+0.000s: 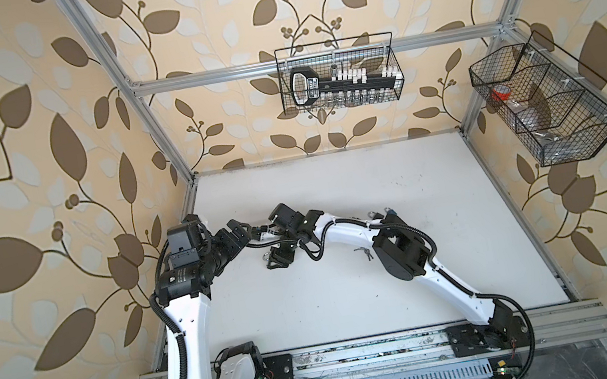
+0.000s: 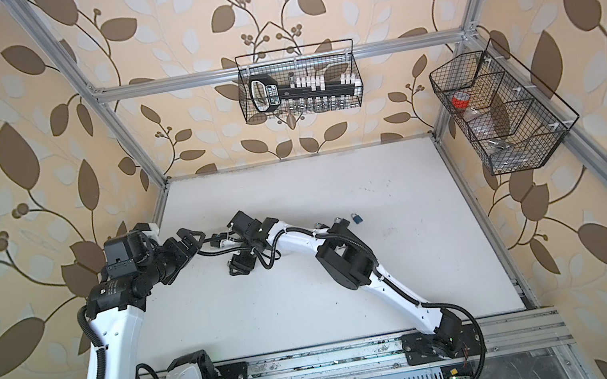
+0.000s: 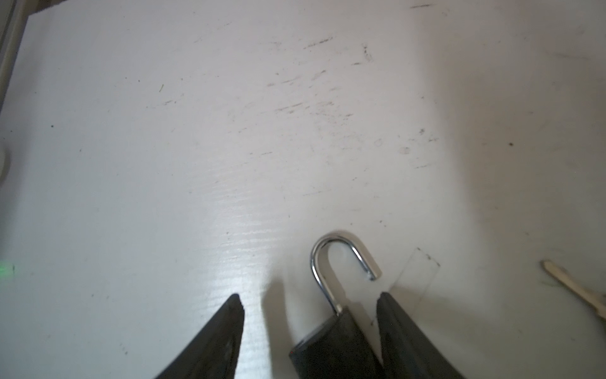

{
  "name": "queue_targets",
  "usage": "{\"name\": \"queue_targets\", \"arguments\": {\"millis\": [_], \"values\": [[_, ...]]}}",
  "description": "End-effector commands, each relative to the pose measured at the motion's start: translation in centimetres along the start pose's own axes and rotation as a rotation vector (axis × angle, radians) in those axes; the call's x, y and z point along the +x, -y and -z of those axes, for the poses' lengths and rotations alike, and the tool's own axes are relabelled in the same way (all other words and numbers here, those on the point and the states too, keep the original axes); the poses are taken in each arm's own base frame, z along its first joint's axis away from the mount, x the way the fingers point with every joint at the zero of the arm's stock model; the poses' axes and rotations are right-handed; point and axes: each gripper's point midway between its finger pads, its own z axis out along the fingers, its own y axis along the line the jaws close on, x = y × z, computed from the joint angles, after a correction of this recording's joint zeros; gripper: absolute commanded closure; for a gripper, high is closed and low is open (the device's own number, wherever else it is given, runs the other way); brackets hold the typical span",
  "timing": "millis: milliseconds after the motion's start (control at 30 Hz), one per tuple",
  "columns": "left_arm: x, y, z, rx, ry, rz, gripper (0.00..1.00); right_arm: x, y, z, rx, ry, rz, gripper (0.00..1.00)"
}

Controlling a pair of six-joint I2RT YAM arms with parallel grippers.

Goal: Lock with the key

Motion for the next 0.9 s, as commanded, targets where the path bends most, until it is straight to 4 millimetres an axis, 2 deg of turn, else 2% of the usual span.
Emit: {"name": "queue_targets", "arguments": {"millis": [0,133,433,567,733,867], "values": [[-0.5,0.6,0.3,0.033,0.017,-0.011,0.01,3.0,-0.8,0.6,-0.021,-0.107,0.012,0.35],[-0.4,0.6,0.2,0.038,0.012,-0.007,0.01,3.4,-1.0,0.7,-0.011,-0.122,0.035,0.39],[-0.5,0.6,0.6,0.029,0.021,-0.014,0.01,4.8,0.0,-0.1,0.088,-0.185,0.098,0.62],[-0.5,0.6,0.9,0.024,0.03,-0.016,0.01,5.2,0.2,-0.1,0.111,-0.2,0.116,0.68],[-0.8,0.3,1.3,-0.001,0.051,-0.016,0.01,5.0,0.2,0.6,0.128,-0.184,0.117,0.76],[-1.7,0.3,3.0,-0.023,0.136,-0.031,0.01,3.8,-0.5,2.3,0.126,-0.133,0.084,0.81]]}}
